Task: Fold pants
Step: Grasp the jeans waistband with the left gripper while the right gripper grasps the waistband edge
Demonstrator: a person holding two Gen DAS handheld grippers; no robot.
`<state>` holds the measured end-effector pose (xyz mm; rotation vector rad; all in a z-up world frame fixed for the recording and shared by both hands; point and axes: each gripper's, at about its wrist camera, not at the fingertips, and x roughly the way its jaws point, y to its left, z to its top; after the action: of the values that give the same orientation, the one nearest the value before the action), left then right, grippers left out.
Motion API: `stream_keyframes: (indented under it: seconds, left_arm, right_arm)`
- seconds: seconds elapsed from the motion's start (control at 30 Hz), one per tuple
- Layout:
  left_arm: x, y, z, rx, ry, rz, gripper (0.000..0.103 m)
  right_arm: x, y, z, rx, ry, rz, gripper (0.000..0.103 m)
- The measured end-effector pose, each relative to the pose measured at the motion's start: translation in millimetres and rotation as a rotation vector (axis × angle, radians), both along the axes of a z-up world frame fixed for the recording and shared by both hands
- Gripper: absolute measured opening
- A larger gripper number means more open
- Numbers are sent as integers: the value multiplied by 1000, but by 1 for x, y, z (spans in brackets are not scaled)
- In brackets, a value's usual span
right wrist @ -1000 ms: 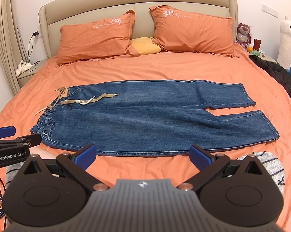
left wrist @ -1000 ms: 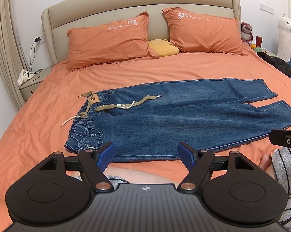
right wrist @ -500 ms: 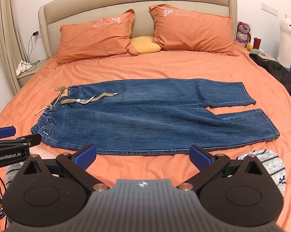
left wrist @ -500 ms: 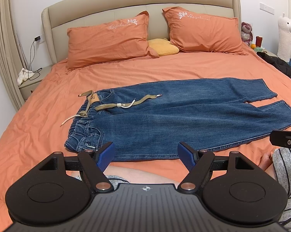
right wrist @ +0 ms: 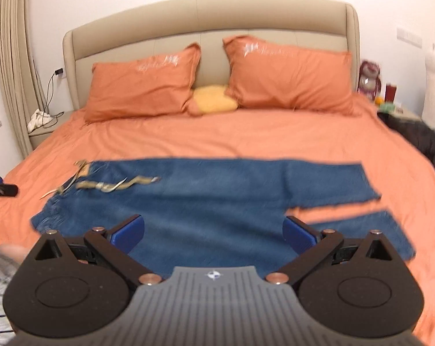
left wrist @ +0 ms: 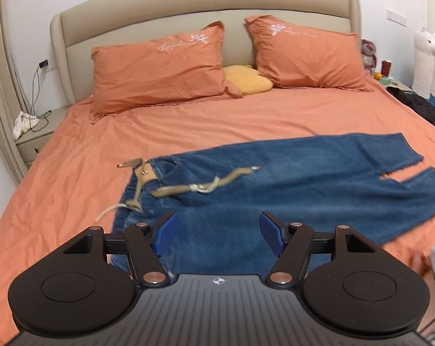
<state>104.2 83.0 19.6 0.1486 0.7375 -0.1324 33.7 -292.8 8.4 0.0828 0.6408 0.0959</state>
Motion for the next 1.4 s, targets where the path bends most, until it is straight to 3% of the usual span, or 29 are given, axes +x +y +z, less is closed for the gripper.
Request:
stream_keyframes:
  seconds: [0.17,0.33,0.53,0.6,0.77,0.87,0.97,1.0,1.07,1.27,1.33,1.4]
  left_arm:
    - [87,44,-11,-72,43,22,76]
    - [186,87,-48,-148,108,88,76]
    - [288,145,-121,-312,210,266,76]
    - [312,157,-146,-331,242,312,75]
    - [350,183,-195,-358,301,399,71]
    - [362,190,-209,-370,311,404,68]
    - [368,190,-208,-387,290,389,59]
    - [369,189,-207,-376,284,394,56]
    - [369,182,-205,-299,279,395,40]
    - [371,155,-203,-130,250,448,29]
    - [372,142,-201,-60,241,473,21]
    - [373,132,-198,-11,236,501,16]
  right_arm:
    - [67,-44,-9,-16,33,4,98]
    - [152,-86,-36,-2,103,-22,97]
    - [259,-147,-92,58,192,-111,75]
    - [288,-168,-114,45,218,-155,69]
    - [336,-222,-161,41,269,-271,67]
    - [357,-247,-180,13,286,-305,65]
    - [373,-272,-193,-36,300,-319,65]
    - [377,-281,-196,-51,304,-324,65]
    - [388,-303,-201,-60,304,-352,66]
    - [422,-375,-223,61,332,-489,70]
    - [430,-384,-235,90,371,-507,65]
    - [434,-388,-246,101,398,-507,46]
